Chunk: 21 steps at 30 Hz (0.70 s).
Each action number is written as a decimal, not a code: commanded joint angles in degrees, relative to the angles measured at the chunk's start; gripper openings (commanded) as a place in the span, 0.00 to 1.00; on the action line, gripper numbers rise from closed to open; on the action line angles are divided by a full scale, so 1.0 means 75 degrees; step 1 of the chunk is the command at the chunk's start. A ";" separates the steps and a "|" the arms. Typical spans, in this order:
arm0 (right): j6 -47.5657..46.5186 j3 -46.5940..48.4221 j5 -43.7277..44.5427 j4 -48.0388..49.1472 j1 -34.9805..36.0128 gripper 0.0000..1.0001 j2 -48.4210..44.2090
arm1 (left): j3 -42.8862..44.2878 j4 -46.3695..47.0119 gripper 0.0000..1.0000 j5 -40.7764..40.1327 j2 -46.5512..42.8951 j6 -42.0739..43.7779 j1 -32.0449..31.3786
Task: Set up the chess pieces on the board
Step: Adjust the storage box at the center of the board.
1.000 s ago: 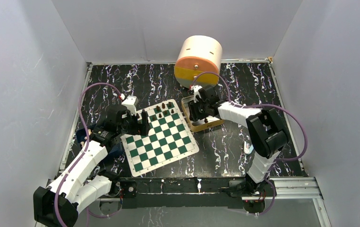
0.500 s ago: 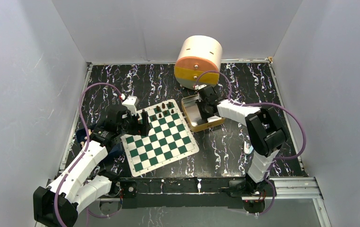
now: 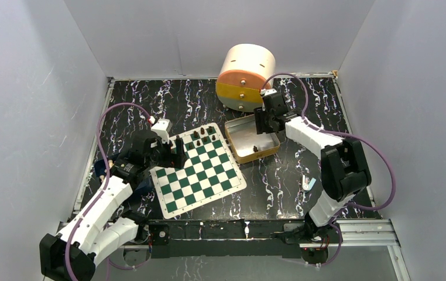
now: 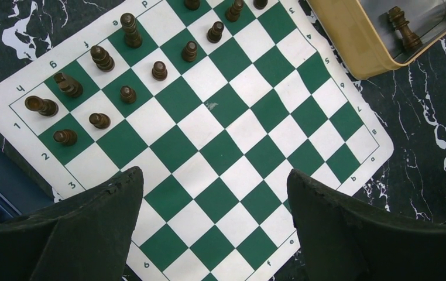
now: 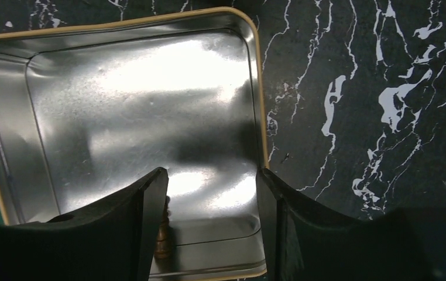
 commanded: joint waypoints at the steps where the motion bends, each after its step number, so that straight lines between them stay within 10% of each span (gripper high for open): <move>1: -0.0167 0.0423 0.0274 0.0105 -0.0198 0.68 0.0246 | 0.0012 0.0089 0.89 0.0029 -0.0343 0.0004 -0.0141; 21: -0.0505 0.0514 0.0325 0.0429 -0.0823 0.43 0.0950 | -0.0061 0.0105 0.88 -0.0299 -0.1010 0.0010 -0.0538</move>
